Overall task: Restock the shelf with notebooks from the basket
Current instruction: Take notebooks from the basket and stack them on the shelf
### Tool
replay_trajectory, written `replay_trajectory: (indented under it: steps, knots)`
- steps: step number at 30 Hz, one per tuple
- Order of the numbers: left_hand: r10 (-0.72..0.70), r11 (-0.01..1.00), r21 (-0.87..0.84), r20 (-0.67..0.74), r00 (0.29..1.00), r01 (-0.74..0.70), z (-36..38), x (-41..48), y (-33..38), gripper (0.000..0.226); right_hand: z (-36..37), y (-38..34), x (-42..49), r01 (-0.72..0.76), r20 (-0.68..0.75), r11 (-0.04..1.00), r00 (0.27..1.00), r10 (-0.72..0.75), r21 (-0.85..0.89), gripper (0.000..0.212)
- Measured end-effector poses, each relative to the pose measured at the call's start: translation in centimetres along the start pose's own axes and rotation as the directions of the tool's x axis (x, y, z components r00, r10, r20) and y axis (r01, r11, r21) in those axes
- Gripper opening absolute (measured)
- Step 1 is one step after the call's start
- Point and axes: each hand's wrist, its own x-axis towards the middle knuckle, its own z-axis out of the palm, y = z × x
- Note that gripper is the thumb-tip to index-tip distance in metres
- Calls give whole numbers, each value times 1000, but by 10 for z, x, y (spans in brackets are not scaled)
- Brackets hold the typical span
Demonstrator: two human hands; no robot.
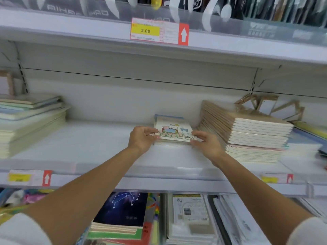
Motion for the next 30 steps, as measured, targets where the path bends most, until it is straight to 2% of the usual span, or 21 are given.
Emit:
replay_trajectory:
  steps: [4, 9, 12, 14, 17, 20, 22, 26, 30]
  knots:
    - [13, 1000, 10, -47, 999, -13, 6, 13, -7, 18, 9, 12, 17, 53, -3, 999, 999, -53, 0, 20]
    - [12, 1000, 0, -41, 999, -12, 8, 22, -13, 14, 23, 17, 34, 66, -4, 996, 998, -67, -67, 22]
    - [-10, 999, -50, 37, 999, 12, 5, 23, -12, 18, 27, 15, 39, 5, -14, 996, 1000, -6, -84, 26]
    - [-42, 994, -97, 151, 988, 57, -3, 19, -7, 26, 27, 10, 37, -42, -7, 996, 999, 41, -85, 29]
    - [-96, 992, -58, 231, 968, 112, -20, 12, 0, 35, 31, -1, 25, 11, -38, 989, 999, -17, -145, 32]
    - [-89, 991, -86, 127, 988, 100, -39, 2, 5, 22, 45, -22, 5, 164, -112, 933, 971, -209, -320, 36]
    - [-76, 995, -62, 44, 996, 79, -55, -9, 8, 6, 62, -40, -13, 250, -120, 905, 944, -307, -345, 32]
    - [-54, 997, 47, -167, 984, 63, -102, -41, 7, 30, 108, -76, -63, 335, -24, 916, 937, -348, -222, 21]
    - [-114, 981, 124, -235, 965, 146, -167, -96, -9, 29, 167, -100, -120, 369, 115, 923, 927, -357, -108, 10]
